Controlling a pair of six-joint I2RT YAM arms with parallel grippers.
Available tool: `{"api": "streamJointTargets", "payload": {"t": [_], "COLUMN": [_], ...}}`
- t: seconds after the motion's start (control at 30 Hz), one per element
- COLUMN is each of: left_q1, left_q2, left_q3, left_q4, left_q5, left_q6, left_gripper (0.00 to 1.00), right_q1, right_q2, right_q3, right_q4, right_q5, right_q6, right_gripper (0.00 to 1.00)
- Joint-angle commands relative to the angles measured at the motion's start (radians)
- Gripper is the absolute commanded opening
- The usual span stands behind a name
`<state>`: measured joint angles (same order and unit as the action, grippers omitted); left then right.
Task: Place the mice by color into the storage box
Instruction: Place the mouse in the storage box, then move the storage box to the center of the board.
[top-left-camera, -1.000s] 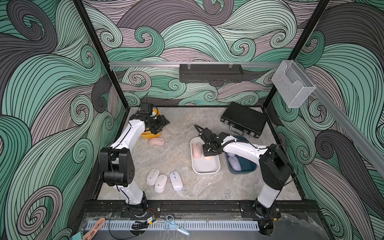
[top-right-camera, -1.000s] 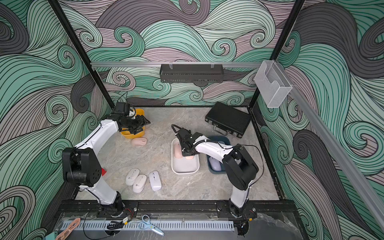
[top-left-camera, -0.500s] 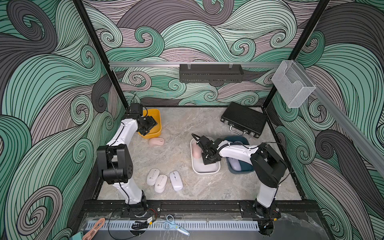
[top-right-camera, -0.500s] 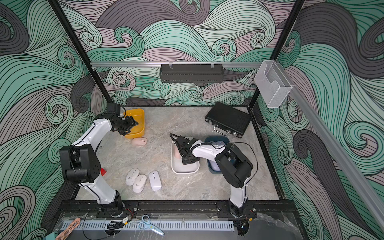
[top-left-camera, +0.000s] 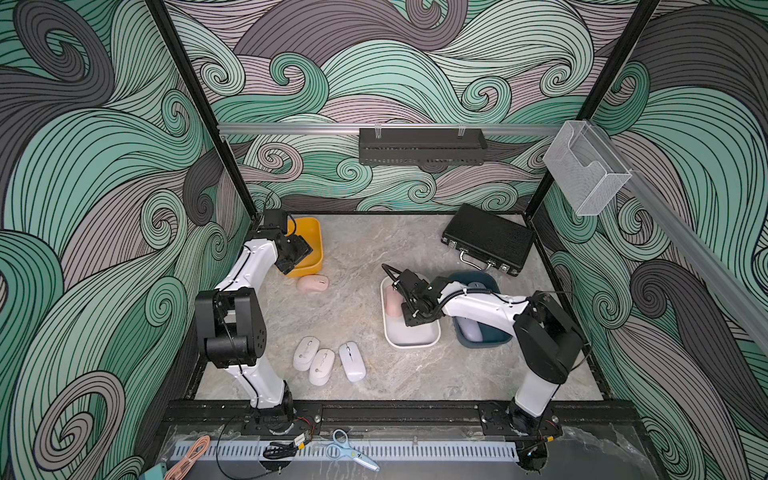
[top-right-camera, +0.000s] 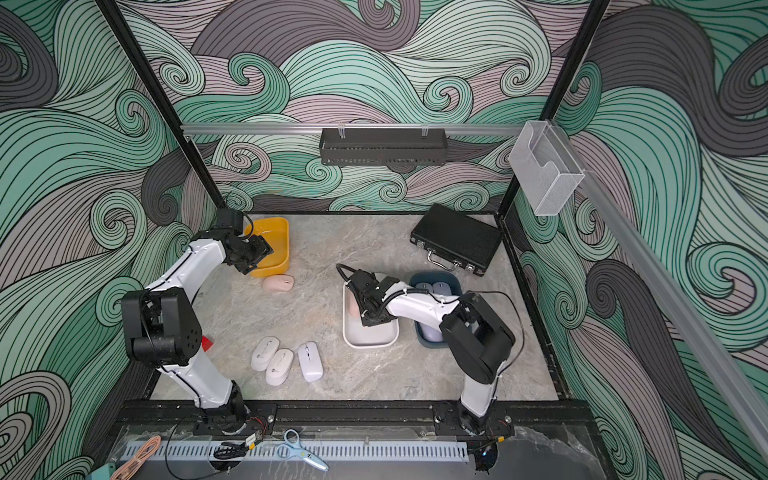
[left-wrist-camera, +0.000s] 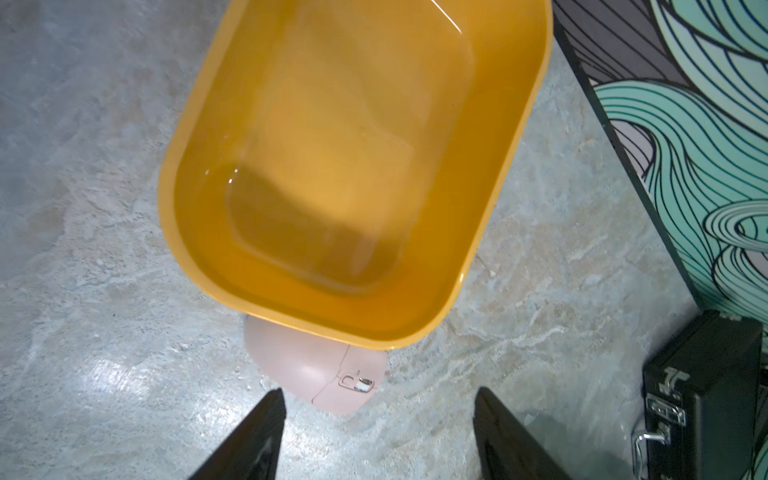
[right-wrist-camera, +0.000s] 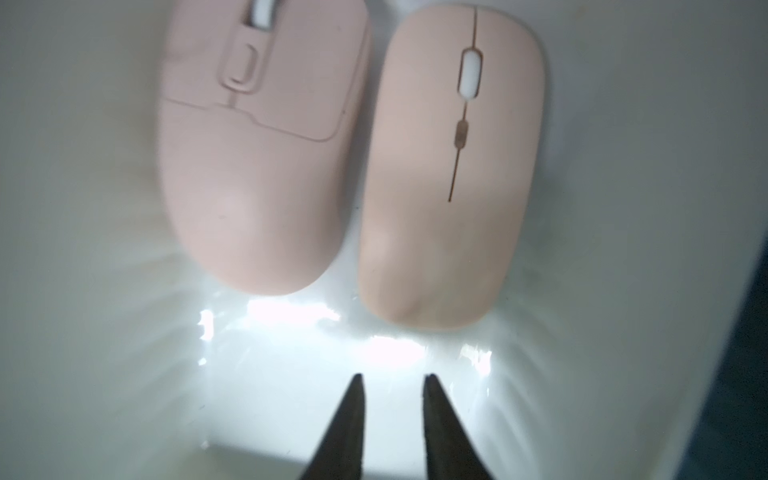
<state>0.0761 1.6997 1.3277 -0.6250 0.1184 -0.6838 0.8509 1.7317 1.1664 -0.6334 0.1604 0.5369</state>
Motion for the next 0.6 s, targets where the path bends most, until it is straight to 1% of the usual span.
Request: {"api": "streamJointTargets", "payload": {"t": [0.0,0.07,0.13,0.17,0.27,0.37,0.43,0.5,0.57], "left_q1": [-0.005,-0.006,-0.003,-0.003,-0.004,-0.001,-0.001,-0.003,0.001], "left_q2": [-0.104,-0.176,-0.202,-0.199,-0.161,-0.093,-0.047,-0.024,0.001], "left_q3": [-0.143,-0.266,-0.36,-0.383,-0.407,-0.417,-0.401,-0.394,-0.387], "left_q4": [0.089,0.22,0.35,0.392,0.491,0.585,0.602,0.615,0.618], "left_q5": [-0.035,-0.04,-0.037,-0.04,-0.052,-0.055,-0.041,-0.053,-0.052], "left_q6": [-0.083,-0.122,-0.135,-0.133,-0.123,-0.107,-0.091,-0.065,-0.069], "left_gripper": [0.69,0.7,0.7,0.71,0.74,0.75,0.73,0.73,0.73], "right_q1": [0.014,0.014,0.014,0.012,0.013,0.007,0.004,0.002,0.001], "right_q2": [-0.1,-0.146,-0.18,-0.196,-0.229,-0.261,-0.282,-0.305,-0.325], "right_q3": [0.027,0.031,0.04,0.047,0.07,0.066,0.054,0.037,0.025], "right_q4": [-0.03,-0.025,-0.025,-0.026,-0.043,-0.043,-0.042,-0.033,-0.035], "right_q5": [0.032,0.035,0.042,0.046,0.054,0.077,0.083,0.082,0.08], "right_q6": [-0.008,-0.032,-0.064,-0.081,-0.131,-0.158,-0.158,-0.158,-0.154], "right_gripper": [0.45,0.5,0.54,0.57,0.63,0.68,0.71,0.71,0.72]}}
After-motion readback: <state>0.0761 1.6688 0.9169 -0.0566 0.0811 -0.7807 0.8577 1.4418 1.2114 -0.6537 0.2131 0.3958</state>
